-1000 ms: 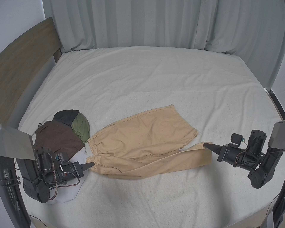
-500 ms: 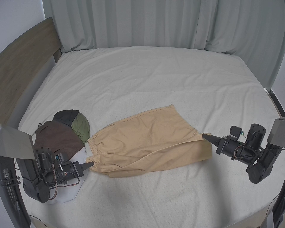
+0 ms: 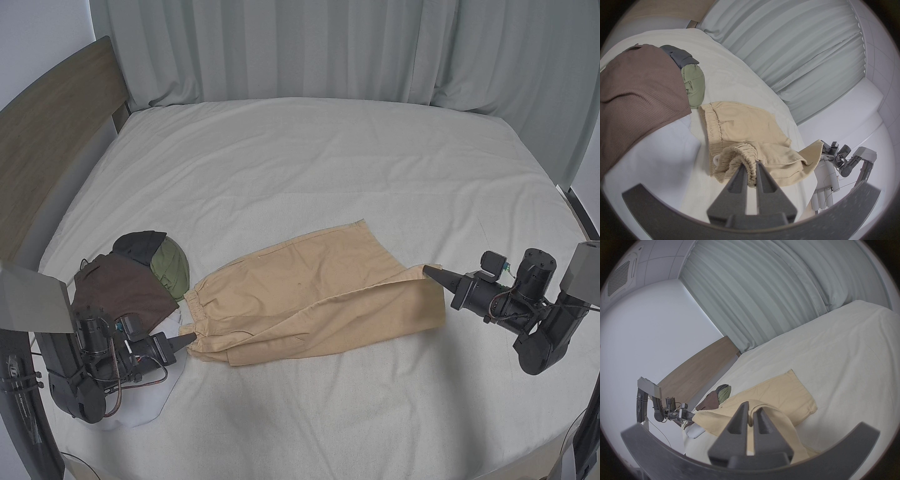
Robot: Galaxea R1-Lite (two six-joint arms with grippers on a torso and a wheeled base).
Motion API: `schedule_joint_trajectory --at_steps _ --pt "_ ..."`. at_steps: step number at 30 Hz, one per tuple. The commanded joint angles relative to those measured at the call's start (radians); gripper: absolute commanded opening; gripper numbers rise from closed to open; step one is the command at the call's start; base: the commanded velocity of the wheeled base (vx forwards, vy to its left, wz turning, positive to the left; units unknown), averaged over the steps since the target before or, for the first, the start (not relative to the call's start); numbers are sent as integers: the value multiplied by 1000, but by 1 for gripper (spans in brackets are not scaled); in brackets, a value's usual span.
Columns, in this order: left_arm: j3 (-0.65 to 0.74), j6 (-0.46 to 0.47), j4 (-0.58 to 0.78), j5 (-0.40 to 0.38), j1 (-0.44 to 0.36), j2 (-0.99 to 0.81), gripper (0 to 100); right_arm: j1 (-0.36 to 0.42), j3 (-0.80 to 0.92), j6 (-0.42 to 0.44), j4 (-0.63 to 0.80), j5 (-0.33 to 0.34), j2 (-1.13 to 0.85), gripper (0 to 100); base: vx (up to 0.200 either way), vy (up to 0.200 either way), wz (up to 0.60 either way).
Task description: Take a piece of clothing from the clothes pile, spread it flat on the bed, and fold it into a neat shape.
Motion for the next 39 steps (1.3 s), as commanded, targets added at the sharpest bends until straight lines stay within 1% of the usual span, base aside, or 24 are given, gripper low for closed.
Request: schedule_joint_trajectory --at_steps 1,4,8,16,22,29,34,39 --pt "-10 -6 -1 1 1 -9 0 2 -40 0 14 1 3 0 0 0 0" --pt "-19 -12 -1 4 2 -11 0 2 -67 0 20 1 4 0 0 0 0" --pt "-24 -17 -1 35 1 -7 0 2 -109 0 75 1 6 0 0 0 0" --pt "-37 -22 -1 36 4 -11 0 3 -179 0 124 1 6 0 0 0 0" --pt "-59 -75 -1 50 5 -34 0 3 -245 0 168 1 6 0 0 0 0" --pt "-76 -81 -1 59 10 -34 0 5 -305 0 213 1 6 0 0 0 0" --pt "-96 -108 -1 88 11 -34 0 11 -379 0 296 1 7 0 0 0 0" --pt "-105 -108 -1 93 13 -29 0 23 -455 0 357 1 11 0 0 0 0"
